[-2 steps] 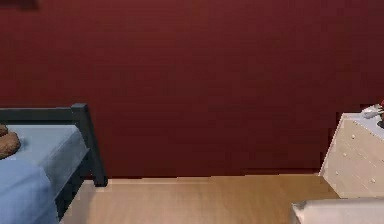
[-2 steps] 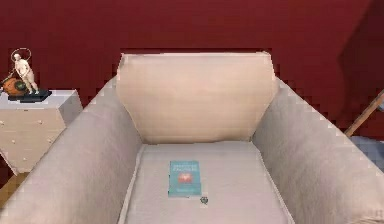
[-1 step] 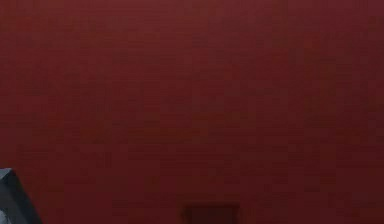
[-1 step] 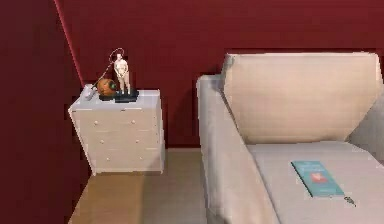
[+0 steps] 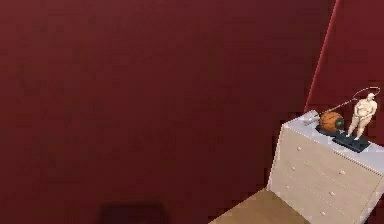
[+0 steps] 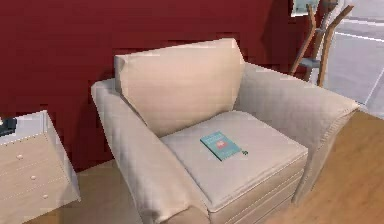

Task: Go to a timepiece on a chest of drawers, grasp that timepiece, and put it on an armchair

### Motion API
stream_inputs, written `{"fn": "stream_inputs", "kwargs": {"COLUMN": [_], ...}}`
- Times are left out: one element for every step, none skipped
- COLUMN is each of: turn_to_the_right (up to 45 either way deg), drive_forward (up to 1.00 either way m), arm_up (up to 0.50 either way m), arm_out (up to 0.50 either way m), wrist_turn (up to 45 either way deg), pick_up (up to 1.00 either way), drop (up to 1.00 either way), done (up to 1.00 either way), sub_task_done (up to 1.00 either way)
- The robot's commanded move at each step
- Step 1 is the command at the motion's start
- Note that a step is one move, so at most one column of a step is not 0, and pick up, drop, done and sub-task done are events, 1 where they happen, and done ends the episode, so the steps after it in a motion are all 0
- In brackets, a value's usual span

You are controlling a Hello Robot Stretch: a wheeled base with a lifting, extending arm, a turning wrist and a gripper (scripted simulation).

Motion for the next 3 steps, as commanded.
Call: {"fn": "stream_inputs", "kwargs": {"turn_to_the_right": [0.0, 45.0, 21.0], "drive_forward": [0.35, 0.0, 0.0], "arm_up": [0.0, 0.0, 0.0], "arm_out": [0.0, 0.0, 0.0], "wrist_turn": [0.0, 0.0, 0.0], "pick_up": [0.0, 0.0, 0.0], "drop": [0.0, 0.0, 0.0], "done": [0.0, 0.0, 0.0], "sub_task_done": [0.0, 0.0, 0.0]}}
